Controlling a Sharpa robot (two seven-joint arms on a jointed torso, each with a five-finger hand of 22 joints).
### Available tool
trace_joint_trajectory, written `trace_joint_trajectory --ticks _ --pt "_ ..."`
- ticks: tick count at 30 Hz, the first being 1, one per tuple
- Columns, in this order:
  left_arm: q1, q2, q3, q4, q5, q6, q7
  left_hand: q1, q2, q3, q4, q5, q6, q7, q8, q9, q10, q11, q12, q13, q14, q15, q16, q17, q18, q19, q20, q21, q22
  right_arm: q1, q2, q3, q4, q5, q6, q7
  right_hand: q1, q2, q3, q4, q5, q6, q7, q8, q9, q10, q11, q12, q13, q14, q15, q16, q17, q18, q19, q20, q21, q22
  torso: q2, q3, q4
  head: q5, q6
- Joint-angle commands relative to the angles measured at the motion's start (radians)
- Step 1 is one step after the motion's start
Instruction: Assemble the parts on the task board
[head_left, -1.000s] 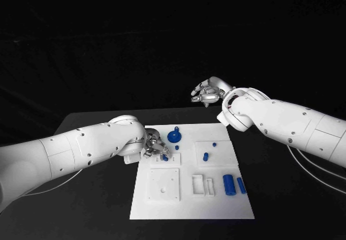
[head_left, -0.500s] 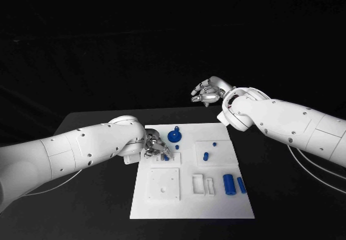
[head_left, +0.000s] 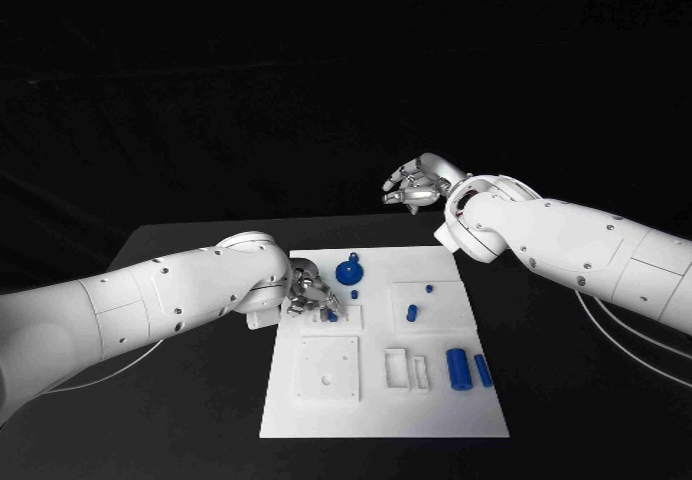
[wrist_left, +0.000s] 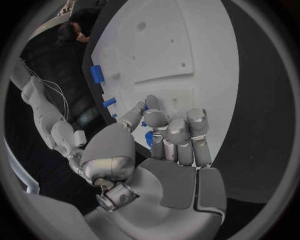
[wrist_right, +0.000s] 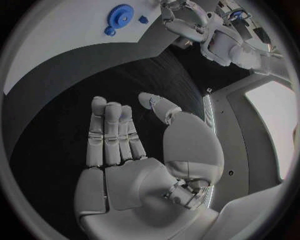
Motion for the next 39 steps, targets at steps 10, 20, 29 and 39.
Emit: trace_joint_trajectory --ticks 10,20,29,39 --pt "-0.001 -0.033 0.008 0.022 0.02 -0.03 0.021 -0.053 -0.043 -0.019 0.046 -0.005 -0.01 0.004 -0.001 -0.002 -0.003 0.0 -0.001 -0.006 0.001 -0.009 -0.001 -0.004 -0.014 -0.01 -0.101 -0.003 -0.006 -0.001 -0.004 0.0 -0.002 0.0 -0.001 0.008 -0.008 0.003 -0.007 -0.004 0.006 -0.003 0.007 -0.006 -0.001 -0.01 0.003 0.008 -0.003 -0.007 0.001 -0.003 -0.002 0.016 -0.007 0.001 -0.007 0.017 0.001 -0.0012 -0.0003 -0.006 0.004" --pt "-0.001 -0.054 0.051 0.03 0.071 -0.053 0.038 -0.047 -0.073 0.001 0.072 -0.004 -0.043 0.012 -0.026 -0.009 -0.007 0.006 -0.009 -0.011 -0.004 -0.007 -0.008 -0.008 -0.011 -0.012 -0.101 -0.006 -0.009 -0.002 -0.006 0.0 -0.003 0.001 0.0 0.008 -0.009 0.003 -0.009 -0.004 0.009 -0.008 0.008 -0.008 -0.002 -0.012 0.004 0.009 -0.005 -0.008 0.002 -0.004 -0.002 0.016 -0.007 0.001 -0.008 0.017 0.0 -0.0021 0.0016 -0.004 0.011" --pt "0.01 -0.08 0.088 0.011 0.106 -0.05 0.038 0.013 -0.048 0.026 0.051 0.012 -0.187 0.059 -0.124 -0.049 -0.018 0.049 -0.022 -0.018 -0.015 0.032 -0.022 -0.016 -0.014 -0.022 -0.097 -0.014 -0.014 -0.002 -0.009 0.0 -0.006 0.001 0.001 0.008 -0.008 0.004 -0.009 -0.005 0.012 -0.01 0.009 -0.009 -0.003 -0.012 0.004 0.01 -0.006 -0.008 0.002 -0.004 -0.003 0.016 -0.007 0.001 -0.009 0.018 -0.001 -0.0016 0.0026 -0.002 0.022" --pt "0.03 -0.046 0.089 -0.099 0.068 -0.04 0.034 0.015 -0.016 0.007 0.02 0.122 -0.256 0.087 -0.175 -0.074 -0.046 0.076 -0.045 -0.031 -0.034 0.058 -0.054 -0.03 -0.03 -0.041 -0.084 -0.033 -0.025 -0.003 -0.008 0.0 -0.007 0.001 0.001 0.008 -0.01 0.003 -0.01 -0.005 0.014 -0.014 0.01 -0.011 -0.003 -0.013 0.005 0.011 -0.008 -0.008 0.003 -0.003 -0.003 0.016 -0.007 0.001 -0.009 0.018 0.001 -0.0011 -0.0006 0.0 0.03"
